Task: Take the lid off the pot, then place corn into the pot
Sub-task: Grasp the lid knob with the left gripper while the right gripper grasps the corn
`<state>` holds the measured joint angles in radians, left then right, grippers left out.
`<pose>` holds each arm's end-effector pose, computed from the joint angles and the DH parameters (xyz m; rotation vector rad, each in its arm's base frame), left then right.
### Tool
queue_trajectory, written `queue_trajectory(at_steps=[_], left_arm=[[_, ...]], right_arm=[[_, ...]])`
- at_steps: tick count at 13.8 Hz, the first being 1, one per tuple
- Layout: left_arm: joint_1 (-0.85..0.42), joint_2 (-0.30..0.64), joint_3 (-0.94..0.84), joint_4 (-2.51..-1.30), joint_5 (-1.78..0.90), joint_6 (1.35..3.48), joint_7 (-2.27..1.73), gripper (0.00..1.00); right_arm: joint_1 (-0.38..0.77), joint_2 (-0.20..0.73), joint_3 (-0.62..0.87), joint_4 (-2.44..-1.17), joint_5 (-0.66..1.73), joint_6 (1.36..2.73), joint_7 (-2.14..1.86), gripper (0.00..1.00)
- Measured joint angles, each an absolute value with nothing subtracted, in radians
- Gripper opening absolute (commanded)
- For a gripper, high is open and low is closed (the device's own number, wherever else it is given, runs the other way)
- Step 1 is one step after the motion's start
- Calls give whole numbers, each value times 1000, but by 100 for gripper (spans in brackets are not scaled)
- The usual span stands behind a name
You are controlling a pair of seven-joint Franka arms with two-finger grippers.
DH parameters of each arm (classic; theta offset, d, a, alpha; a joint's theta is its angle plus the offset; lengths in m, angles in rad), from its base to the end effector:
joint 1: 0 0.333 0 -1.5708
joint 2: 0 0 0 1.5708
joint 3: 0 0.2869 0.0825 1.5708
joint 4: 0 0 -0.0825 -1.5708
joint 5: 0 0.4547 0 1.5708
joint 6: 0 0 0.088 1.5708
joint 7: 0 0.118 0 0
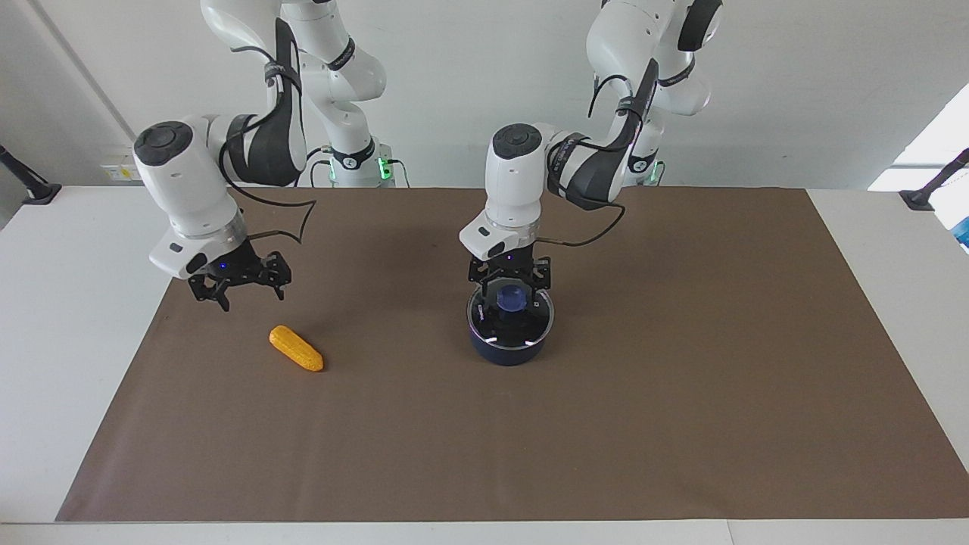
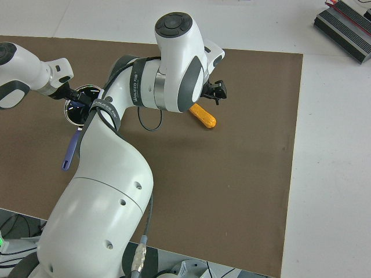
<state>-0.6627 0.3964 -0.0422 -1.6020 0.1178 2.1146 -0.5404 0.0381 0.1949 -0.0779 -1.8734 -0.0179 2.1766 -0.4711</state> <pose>0.5666 -0.4700 0.3458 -3.1115 0.3364 -0.2291 0.6752 -0.0265 0.3466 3.0059 0.6769 0.1506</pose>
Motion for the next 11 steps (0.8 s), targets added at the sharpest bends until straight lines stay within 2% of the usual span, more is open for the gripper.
queue_trajectory(at_steps=[2, 5, 8, 10, 11], left_arm=[[-663, 396, -41, -1603, 118, 2119, -541, 81], [-663, 396, -40, -1605, 118, 2119, -542, 74], [-663, 396, -38, -1608, 118, 2119, -543, 55], [-663, 396, -39, -1609, 118, 2120, -543, 36], [-663, 396, -40, -1609, 119, 2120, -543, 34]], right_arm=[[41, 232, -78, -1878, -18, 2188, -569, 100], [36, 297, -80, -1884, -18, 2222, -684, 100], [35, 349, -80, -1891, -18, 2264, -777, 100], [35, 368, -80, -1903, -18, 2299, -795, 100], [35, 372, -80, -1908, -18, 2304, -797, 100]])
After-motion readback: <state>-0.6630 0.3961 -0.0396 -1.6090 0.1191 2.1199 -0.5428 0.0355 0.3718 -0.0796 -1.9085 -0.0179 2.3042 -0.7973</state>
